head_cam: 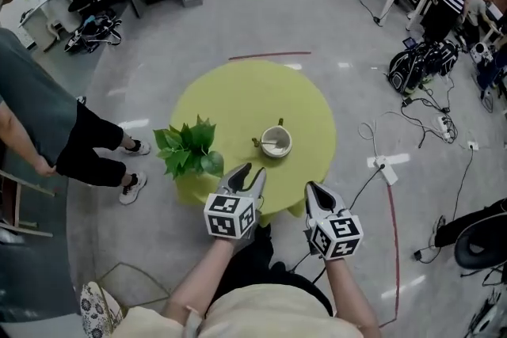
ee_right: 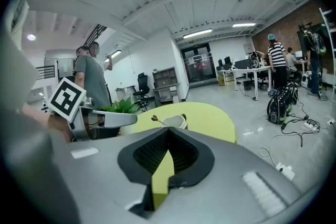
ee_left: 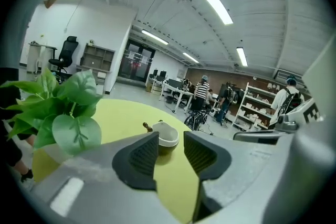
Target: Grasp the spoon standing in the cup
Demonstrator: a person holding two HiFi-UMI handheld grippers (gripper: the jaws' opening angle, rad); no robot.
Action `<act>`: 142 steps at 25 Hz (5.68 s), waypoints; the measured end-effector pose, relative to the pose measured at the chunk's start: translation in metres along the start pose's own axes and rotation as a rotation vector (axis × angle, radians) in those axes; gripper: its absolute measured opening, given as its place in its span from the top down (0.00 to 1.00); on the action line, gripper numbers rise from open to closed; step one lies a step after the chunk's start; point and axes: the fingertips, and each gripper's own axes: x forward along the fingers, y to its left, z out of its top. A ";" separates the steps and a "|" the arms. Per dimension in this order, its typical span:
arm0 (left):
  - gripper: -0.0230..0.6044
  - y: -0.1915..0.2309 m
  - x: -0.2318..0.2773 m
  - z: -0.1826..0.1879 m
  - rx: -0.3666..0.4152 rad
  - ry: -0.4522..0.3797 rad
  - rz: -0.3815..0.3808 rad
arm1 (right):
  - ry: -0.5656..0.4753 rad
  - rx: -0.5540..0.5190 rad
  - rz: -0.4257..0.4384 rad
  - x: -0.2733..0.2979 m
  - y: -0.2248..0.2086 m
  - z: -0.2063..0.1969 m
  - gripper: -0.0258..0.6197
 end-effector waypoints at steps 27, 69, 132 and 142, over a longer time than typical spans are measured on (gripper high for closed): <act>0.69 0.052 0.082 -0.005 -0.136 0.106 0.023 | 0.032 0.035 -0.110 0.050 -0.039 0.021 0.96; 0.89 0.025 0.075 0.033 -0.050 0.018 0.170 | 0.032 0.032 0.045 0.051 -0.064 0.039 0.96; 0.89 -0.015 -0.015 0.036 0.056 -0.049 0.211 | -0.040 -0.048 0.156 0.017 -0.029 0.053 0.96; 0.89 -0.011 -0.012 0.042 0.050 -0.068 0.203 | -0.028 -0.090 0.175 0.024 -0.023 0.051 0.96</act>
